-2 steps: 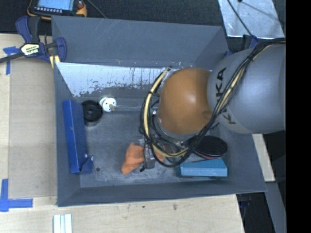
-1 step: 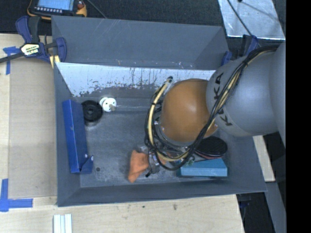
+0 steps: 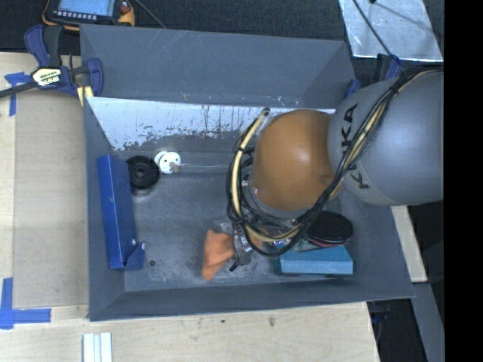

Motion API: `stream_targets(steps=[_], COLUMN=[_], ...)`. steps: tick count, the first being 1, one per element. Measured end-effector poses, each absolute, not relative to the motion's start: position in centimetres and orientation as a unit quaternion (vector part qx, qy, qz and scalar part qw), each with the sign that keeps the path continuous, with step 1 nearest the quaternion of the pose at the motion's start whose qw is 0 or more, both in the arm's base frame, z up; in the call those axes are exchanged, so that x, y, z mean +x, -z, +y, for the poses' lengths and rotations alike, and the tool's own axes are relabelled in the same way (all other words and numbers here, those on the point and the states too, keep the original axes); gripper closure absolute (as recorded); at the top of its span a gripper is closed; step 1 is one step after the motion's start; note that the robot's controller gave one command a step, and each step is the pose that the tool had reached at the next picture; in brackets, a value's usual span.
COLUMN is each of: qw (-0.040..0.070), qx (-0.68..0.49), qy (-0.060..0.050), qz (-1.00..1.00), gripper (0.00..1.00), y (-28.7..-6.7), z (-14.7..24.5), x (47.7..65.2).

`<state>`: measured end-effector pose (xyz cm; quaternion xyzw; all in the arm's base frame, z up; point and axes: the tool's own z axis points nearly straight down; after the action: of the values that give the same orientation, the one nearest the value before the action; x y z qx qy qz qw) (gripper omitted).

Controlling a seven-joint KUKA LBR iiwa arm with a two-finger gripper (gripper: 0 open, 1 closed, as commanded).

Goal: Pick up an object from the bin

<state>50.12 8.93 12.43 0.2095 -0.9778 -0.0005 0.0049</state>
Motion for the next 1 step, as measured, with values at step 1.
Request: stream_targets(steps=[1], qw=[-0.008], qx=[0.197], qy=[0.000], qz=[-0.980], gripper=[1.00], y=[-13.92], z=[10.03], x=[50.37])
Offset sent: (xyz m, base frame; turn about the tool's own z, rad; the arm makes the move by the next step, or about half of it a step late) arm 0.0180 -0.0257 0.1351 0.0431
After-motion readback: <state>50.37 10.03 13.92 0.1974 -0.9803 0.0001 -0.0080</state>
